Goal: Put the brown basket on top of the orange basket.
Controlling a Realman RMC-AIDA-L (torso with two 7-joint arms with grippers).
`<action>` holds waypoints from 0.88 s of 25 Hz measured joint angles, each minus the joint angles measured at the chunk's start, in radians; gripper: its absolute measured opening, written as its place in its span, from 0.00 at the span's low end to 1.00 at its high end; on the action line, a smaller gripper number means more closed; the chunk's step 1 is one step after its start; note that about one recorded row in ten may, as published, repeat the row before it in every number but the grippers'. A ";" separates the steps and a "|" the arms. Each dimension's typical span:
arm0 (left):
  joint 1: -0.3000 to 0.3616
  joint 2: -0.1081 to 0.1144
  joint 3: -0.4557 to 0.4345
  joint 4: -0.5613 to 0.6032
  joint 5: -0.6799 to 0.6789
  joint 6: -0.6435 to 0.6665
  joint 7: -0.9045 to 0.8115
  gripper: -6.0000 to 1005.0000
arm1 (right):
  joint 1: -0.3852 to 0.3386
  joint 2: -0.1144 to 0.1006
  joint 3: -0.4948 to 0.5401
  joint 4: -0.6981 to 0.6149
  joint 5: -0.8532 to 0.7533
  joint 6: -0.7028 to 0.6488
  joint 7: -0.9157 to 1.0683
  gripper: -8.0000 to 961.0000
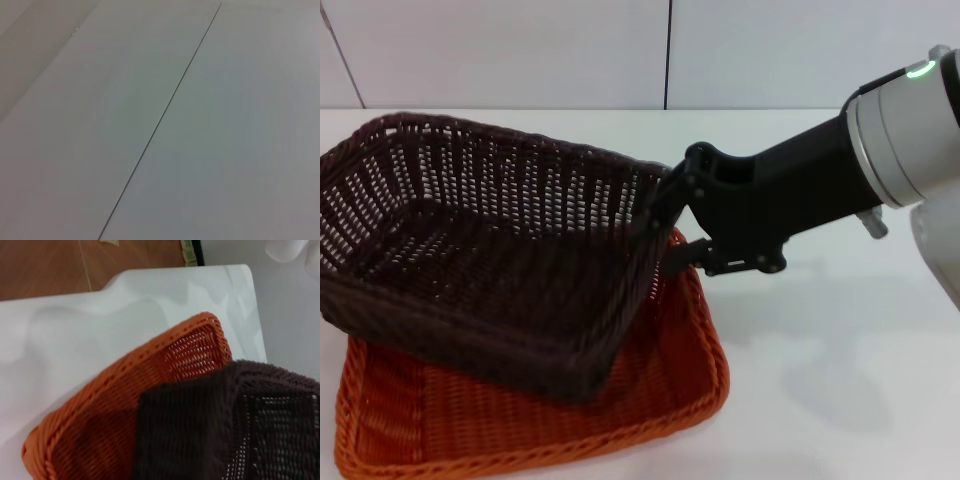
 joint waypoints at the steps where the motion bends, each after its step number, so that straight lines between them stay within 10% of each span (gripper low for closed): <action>1: 0.000 0.001 0.000 0.000 0.000 0.002 0.001 0.71 | -0.007 0.000 0.000 -0.003 0.006 0.004 0.001 0.38; 22: -0.014 0.001 0.000 -0.005 -0.011 -0.006 0.003 0.71 | -0.070 -0.001 0.030 -0.004 0.100 -0.152 -0.023 0.38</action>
